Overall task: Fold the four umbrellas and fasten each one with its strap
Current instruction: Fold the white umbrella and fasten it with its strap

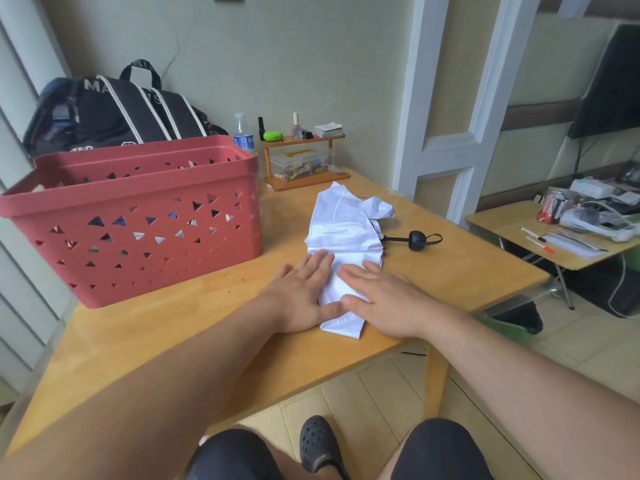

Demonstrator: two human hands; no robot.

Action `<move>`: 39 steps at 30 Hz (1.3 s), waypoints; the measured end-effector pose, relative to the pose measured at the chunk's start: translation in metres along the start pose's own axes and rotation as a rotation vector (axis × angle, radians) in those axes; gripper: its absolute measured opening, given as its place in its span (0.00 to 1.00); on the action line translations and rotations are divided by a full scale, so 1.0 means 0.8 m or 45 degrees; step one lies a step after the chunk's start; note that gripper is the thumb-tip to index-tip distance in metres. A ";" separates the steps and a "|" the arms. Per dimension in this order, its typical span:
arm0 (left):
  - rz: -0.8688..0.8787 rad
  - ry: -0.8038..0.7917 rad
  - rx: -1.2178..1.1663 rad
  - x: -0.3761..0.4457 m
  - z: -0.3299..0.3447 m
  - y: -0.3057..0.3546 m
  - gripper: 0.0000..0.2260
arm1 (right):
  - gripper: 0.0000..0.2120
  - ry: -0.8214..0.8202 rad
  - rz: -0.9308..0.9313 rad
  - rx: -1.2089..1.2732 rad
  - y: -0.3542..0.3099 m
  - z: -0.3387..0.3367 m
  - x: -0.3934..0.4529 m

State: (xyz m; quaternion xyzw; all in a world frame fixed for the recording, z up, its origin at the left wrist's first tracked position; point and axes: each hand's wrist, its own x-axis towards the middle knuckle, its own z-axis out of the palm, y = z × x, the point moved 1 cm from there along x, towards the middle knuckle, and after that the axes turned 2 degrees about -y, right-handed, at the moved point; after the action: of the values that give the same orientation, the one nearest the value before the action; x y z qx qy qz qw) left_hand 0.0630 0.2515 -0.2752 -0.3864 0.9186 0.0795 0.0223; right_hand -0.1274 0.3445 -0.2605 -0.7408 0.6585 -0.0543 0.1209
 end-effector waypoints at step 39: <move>0.005 -0.259 -0.537 -0.007 -0.049 -0.021 0.34 | 0.48 -0.085 0.020 -0.092 0.012 0.011 0.005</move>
State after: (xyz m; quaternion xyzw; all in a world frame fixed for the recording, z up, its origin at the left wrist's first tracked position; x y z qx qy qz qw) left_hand 0.0794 0.2374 -0.2381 -0.3707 0.8755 0.3082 0.0333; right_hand -0.1337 0.3405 -0.2719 -0.7408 0.6615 -0.0048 0.1164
